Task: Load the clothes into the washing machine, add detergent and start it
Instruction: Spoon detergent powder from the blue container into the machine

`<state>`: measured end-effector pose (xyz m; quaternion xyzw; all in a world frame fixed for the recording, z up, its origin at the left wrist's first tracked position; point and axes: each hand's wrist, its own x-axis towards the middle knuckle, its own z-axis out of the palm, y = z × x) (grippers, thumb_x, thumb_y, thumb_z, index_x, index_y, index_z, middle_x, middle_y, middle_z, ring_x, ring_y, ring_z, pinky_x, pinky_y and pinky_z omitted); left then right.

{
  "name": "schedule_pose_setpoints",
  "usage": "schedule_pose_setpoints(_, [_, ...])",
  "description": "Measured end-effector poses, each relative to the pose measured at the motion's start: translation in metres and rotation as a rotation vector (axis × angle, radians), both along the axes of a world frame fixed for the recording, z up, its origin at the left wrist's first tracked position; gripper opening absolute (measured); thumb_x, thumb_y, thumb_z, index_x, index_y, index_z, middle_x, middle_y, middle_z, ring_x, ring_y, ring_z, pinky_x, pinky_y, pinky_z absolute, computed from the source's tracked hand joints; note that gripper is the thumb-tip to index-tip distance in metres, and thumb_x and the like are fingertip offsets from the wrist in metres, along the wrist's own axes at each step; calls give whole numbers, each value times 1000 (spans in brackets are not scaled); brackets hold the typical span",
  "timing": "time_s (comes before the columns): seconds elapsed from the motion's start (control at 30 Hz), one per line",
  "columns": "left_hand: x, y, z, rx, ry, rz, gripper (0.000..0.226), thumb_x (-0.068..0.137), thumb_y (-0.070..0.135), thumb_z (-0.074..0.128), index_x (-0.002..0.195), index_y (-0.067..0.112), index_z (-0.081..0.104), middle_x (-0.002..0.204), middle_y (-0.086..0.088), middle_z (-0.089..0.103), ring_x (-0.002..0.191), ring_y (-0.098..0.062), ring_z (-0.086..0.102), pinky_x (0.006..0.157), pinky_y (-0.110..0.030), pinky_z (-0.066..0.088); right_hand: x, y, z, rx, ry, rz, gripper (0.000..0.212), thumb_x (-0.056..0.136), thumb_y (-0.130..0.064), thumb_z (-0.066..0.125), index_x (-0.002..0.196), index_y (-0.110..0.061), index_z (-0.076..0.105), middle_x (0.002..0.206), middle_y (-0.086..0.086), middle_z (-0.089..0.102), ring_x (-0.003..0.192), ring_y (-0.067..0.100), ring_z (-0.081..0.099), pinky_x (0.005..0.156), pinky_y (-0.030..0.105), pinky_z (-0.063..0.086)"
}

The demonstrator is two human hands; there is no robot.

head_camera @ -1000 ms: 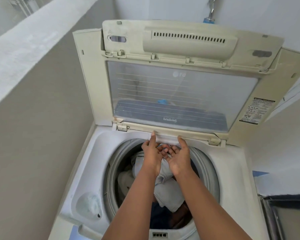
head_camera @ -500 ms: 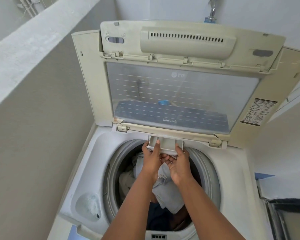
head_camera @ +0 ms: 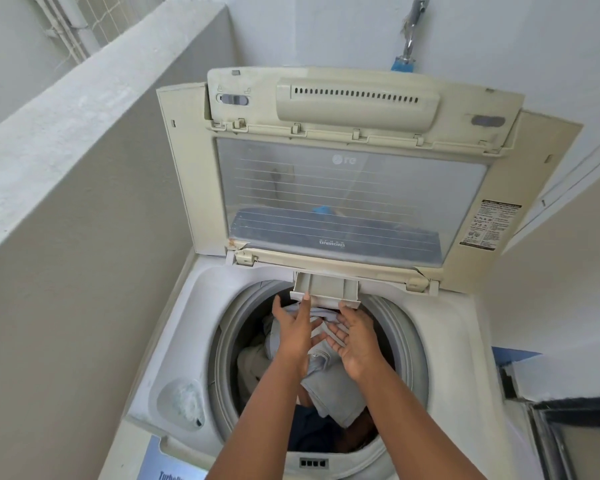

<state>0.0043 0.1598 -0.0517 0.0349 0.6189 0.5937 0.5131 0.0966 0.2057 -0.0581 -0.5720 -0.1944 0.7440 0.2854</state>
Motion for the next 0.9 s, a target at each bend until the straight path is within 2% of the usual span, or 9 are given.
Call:
schedule_pose_setpoints(0.13, [12, -24, 3, -78, 123, -116, 75, 96, 37, 56, 151, 37, 5, 133, -6, 48, 113, -23, 59, 93, -45, 54, 11, -17, 15, -29, -63, 120, 38, 95, -30, 62, 129, -13, 57, 124, 7, 61, 107, 21, 61, 83, 36, 50])
schedule_pose_setpoints(0.23, [10, -44, 8, -121, 238, -196, 69, 96, 33, 58, 150, 31, 16, 133, -11, 52, 113, -23, 58, 92, -44, 54, 19, -33, 25, -33, -72, 156, 29, 98, -22, 57, 125, -11, 59, 106, 6, 62, 98, 21, 60, 79, 35, 49])
schedule_pose_setpoints(0.33, [0, -62, 17, -164, 317, -247, 63, 94, 33, 60, 146, 29, 24, 124, -6, 55, 109, -19, 60, 88, -39, 56, 22, -46, 31, -27, -87, 214, 29, 99, -18, 54, 127, -9, 56, 110, 7, 60, 96, 21, 59, 73, 33, 47])
schedule_pose_setpoints(0.43, [-9, -79, 30, -187, 355, -217, 55, 94, 31, 60, 142, 26, 33, 116, -5, 58, 99, -18, 62, 84, -40, 56, 14, -60, 34, -34, -137, 266, 28, 99, -16, 54, 125, -6, 58, 108, 9, 60, 98, 26, 61, 79, 39, 52])
schedule_pose_setpoints(0.5, [-17, -88, 40, -175, 391, -178, 51, 94, 28, 60, 140, 21, 39, 111, -7, 60, 95, -19, 62, 84, -41, 54, 4, -69, 44, -53, -153, 306, 28, 98, -15, 54, 123, -4, 60, 105, 17, 63, 108, 36, 62, 77, 39, 53])
schedule_pose_setpoints(0.53, [-21, -93, 46, -167, 403, -163, 49, 94, 28, 61, 139, 21, 41, 112, -8, 60, 97, -20, 62, 87, -41, 53, -1, -74, 48, -67, -157, 328, 28, 98, -14, 54, 122, -2, 61, 102, 19, 63, 104, 37, 63, 76, 38, 53])
schedule_pose_setpoints(0.63, [-32, -110, 72, -134, 435, -143, 42, 94, 29, 61, 132, 24, 46, 122, -2, 57, 111, -17, 57, 101, -40, 48, -19, -83, 55, -60, -188, 370, 24, 96, -16, 55, 115, -6, 64, 91, 9, 59, 80, 22, 56, 63, 31, 46])
schedule_pose_setpoints(0.77, [-56, -143, 105, -99, 547, -97, 33, 94, 33, 60, 125, 29, 50, 118, 8, 56, 105, -8, 58, 91, -30, 51, -52, -90, 76, 24, -177, 364, 14, 93, -14, 60, 105, -7, 61, 81, 9, 56, 68, 19, 50, 61, 29, 44])
schedule_pose_setpoints(0.9, [-84, -182, 131, -79, 627, 10, 32, 92, 35, 63, 122, 33, 53, 126, 12, 53, 108, -8, 58, 89, -26, 49, -96, -103, 120, 131, -123, 381, 9, 94, -12, 57, 101, -9, 61, 84, 6, 57, 76, 19, 53, 75, 37, 50])
